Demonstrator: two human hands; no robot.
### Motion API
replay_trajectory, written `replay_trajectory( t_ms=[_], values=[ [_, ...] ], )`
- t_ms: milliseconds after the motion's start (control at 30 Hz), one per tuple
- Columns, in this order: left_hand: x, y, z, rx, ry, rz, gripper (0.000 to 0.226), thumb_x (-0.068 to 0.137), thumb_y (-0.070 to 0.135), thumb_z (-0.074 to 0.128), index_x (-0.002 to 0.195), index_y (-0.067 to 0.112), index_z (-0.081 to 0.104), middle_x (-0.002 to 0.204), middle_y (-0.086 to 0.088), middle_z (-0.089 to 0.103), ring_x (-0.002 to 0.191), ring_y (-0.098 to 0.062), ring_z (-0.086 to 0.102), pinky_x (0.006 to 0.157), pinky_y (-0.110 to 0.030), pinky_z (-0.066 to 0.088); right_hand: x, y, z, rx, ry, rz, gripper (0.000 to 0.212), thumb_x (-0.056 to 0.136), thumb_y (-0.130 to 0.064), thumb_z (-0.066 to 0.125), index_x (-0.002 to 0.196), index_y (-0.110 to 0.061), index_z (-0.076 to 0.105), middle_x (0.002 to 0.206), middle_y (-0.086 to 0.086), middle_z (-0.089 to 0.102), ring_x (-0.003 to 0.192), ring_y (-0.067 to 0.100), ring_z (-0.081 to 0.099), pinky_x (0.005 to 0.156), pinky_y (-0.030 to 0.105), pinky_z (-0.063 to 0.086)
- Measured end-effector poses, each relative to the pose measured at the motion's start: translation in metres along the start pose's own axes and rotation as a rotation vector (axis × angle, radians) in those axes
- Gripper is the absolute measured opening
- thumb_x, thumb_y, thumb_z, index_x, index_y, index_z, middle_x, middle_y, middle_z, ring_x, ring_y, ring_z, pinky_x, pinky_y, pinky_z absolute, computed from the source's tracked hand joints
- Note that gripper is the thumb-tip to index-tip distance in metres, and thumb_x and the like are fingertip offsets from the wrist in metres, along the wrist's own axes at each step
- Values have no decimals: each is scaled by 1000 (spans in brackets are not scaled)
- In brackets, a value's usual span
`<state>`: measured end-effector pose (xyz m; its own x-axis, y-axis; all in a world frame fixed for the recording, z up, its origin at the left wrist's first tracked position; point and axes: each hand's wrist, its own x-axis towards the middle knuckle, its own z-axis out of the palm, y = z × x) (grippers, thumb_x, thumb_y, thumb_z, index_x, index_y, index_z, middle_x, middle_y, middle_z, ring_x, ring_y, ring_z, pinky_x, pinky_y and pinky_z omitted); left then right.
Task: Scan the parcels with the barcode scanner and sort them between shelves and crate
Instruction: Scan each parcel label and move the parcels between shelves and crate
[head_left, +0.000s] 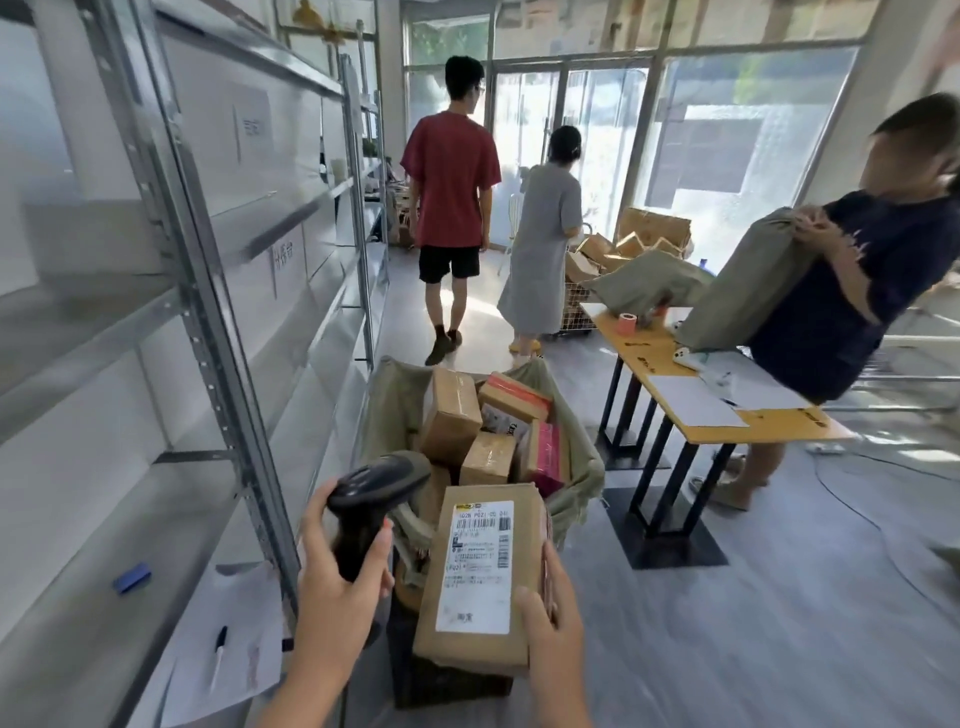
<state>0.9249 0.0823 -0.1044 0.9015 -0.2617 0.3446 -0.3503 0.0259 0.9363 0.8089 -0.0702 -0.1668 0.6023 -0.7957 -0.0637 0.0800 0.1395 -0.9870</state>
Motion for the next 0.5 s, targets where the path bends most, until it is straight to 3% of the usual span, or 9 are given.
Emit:
replay_trajectory(
  t_ms=[100, 300, 500],
  values=[
    [42, -9, 18, -7, 0, 18, 66, 95, 10, 64, 124, 63, 36, 90, -14, 67, 54, -23, 61, 56, -29, 55, 40, 5, 3, 5, 3, 61, 72, 71, -29, 63, 141, -38, 50, 139, -14, 56, 122, 10, 59, 95, 41, 57],
    [101, -46, 32, 7, 16, 6, 68, 94, 9, 63, 125, 63, 36, 98, -11, 68, 54, -22, 62, 57, -27, 56, 89, 30, 20, -24, 45, 176, 68, 68, -31, 62, 135, -39, 52, 140, -5, 57, 122, 17, 58, 97, 41, 55],
    [158, -89, 39, 23, -7, -56, 63, 94, 6, 63, 140, 38, 34, 99, -16, 65, 56, -23, 61, 55, -29, 56, 152, 35, 74, -40, -4, 186, 69, 71, -35, 63, 138, -45, 50, 143, -12, 55, 127, 11, 55, 101, 44, 53]
  ],
)
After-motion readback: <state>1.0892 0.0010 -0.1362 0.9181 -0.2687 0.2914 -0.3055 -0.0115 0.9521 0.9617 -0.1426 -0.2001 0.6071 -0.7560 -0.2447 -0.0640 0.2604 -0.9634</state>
